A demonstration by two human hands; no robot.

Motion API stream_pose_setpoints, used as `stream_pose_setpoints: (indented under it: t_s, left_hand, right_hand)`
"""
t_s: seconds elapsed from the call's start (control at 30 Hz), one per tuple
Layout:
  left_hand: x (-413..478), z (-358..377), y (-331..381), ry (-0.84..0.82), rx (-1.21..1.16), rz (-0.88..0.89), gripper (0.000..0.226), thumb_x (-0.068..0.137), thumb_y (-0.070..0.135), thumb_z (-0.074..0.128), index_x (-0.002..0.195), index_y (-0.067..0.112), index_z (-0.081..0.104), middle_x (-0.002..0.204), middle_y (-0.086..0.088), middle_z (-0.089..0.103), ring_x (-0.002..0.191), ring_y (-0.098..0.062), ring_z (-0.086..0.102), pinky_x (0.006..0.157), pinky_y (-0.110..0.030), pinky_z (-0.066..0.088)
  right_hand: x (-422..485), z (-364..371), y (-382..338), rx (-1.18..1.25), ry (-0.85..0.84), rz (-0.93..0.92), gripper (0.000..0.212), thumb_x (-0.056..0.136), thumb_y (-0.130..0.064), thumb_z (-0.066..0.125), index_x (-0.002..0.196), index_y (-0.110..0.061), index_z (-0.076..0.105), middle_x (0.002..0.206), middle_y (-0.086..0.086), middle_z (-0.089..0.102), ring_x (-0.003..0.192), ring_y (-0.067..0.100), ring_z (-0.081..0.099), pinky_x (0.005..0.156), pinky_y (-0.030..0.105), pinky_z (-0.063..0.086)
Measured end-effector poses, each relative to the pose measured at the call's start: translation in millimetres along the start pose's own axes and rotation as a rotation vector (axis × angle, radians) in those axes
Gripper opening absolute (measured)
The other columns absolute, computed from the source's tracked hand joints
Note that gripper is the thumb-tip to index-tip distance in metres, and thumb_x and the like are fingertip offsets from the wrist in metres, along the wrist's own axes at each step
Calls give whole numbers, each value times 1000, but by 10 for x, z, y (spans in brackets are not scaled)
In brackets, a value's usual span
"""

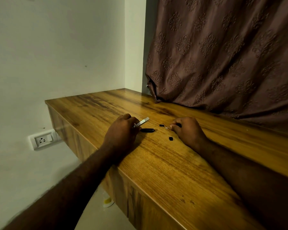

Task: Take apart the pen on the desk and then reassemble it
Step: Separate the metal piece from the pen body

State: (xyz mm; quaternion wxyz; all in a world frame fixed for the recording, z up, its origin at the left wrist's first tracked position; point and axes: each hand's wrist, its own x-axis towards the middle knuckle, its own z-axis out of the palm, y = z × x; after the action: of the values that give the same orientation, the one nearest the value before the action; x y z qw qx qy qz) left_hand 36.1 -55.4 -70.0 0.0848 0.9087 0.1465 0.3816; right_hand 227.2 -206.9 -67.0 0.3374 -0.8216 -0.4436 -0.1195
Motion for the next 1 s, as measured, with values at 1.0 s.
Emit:
stream_pose_setpoints:
  t_s: [1.0]
  left_hand:
    - [-3,-2,-3,-5,-4,8,20,87,25,62,104,16,66,94,-2,59,82,-15,52,67,-27,40]
  right_hand:
    - [-34,7,-25,-32,-45,7,19,84,-11,62,96,-15,77,104,1,72,91,13,62,79,23,46]
